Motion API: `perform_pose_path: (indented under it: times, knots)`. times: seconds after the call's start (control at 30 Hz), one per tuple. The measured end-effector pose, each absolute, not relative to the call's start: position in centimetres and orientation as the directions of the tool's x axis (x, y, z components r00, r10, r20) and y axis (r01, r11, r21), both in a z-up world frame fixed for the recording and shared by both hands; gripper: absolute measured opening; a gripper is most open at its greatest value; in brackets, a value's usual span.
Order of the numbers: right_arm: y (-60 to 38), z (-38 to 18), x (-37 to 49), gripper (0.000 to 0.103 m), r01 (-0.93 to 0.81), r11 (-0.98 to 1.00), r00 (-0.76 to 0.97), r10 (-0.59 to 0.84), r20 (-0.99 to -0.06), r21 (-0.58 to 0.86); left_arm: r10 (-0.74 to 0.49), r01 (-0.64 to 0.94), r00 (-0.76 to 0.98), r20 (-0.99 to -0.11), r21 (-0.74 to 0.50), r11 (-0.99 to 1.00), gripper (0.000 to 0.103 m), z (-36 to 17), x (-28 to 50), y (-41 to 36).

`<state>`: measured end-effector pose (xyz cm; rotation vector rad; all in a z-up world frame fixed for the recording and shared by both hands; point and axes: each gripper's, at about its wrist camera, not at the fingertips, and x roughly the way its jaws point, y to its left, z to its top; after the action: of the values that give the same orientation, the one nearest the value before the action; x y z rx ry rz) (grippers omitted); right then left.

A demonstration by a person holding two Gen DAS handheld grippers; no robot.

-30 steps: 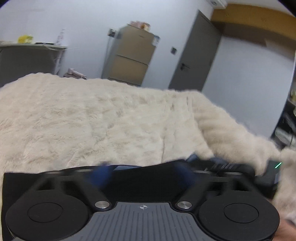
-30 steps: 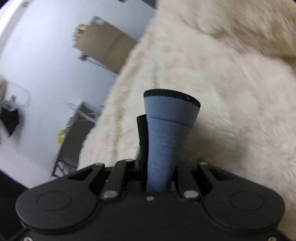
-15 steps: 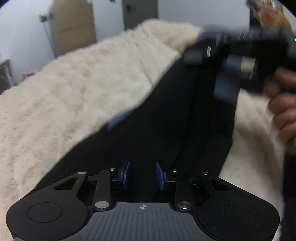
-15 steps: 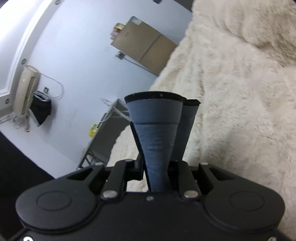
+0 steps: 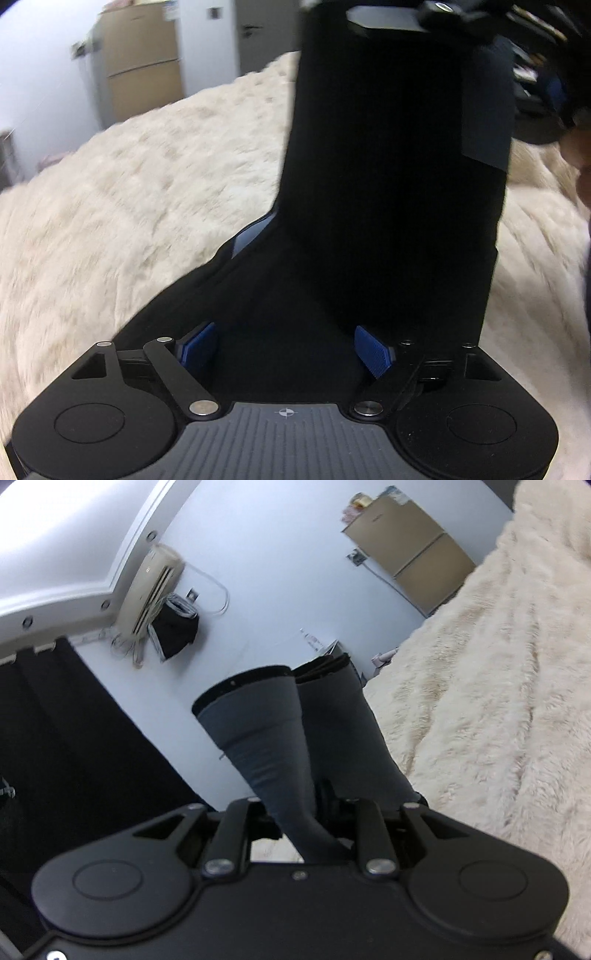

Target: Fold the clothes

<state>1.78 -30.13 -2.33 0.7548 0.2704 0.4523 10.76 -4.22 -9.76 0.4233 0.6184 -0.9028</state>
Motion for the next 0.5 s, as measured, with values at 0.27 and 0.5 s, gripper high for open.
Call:
perform_pose_path:
  times: [0.27,0.5]
  knots:
    - [-30.7,-2.1,0.7,0.020,-0.287,0.617,0.870,0.489,-0.071,0.733,-0.643,0.965,0.179,-0.744,0.005,0.262,0.076,-7.7,13.3,-4.4]
    - [-29.4,-2.9,1.5,0.020,-0.309,0.651,0.866,0.494,-0.077,0.693,-0.682,0.980,0.121,-0.721,-0.023,0.198,0.076,-7.6,15.6,-4.7]
